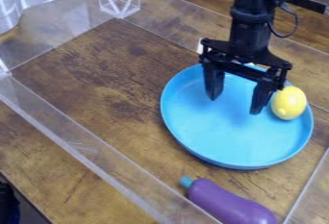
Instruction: Remove the lemon from the blue tray and put it on the table
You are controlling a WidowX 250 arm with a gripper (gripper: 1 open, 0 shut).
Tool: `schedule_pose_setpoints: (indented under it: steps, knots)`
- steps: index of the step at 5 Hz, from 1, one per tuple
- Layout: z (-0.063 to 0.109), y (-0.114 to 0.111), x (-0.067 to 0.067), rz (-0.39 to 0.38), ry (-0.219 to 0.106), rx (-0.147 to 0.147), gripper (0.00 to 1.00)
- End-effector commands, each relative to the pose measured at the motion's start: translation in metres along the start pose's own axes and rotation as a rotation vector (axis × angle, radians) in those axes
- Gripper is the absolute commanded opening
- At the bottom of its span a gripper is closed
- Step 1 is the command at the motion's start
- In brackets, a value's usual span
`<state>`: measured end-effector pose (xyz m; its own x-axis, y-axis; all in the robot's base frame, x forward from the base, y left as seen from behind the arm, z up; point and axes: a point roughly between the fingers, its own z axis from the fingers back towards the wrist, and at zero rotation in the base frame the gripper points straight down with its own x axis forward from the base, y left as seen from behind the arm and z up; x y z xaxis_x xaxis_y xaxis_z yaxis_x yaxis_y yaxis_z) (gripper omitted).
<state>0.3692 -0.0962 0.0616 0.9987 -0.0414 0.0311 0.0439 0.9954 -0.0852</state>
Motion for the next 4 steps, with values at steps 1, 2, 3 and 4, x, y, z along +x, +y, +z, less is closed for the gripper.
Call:
schedule_pose_setpoints:
  steps: [1, 2, 3, 4]
  knots:
    - [0.015, -0.016, 0.020, -0.007, -0.071, -0.017, 1.00]
    - [0.014, -0.034, 0.030, -0.015, -0.090, -0.025, 1.00]
    - [0.011, -0.058, 0.044, -0.031, -0.110, -0.028, 1.00]
    - [-0.004, -0.067, 0.047, -0.040, -0.134, -0.038, 1.00]
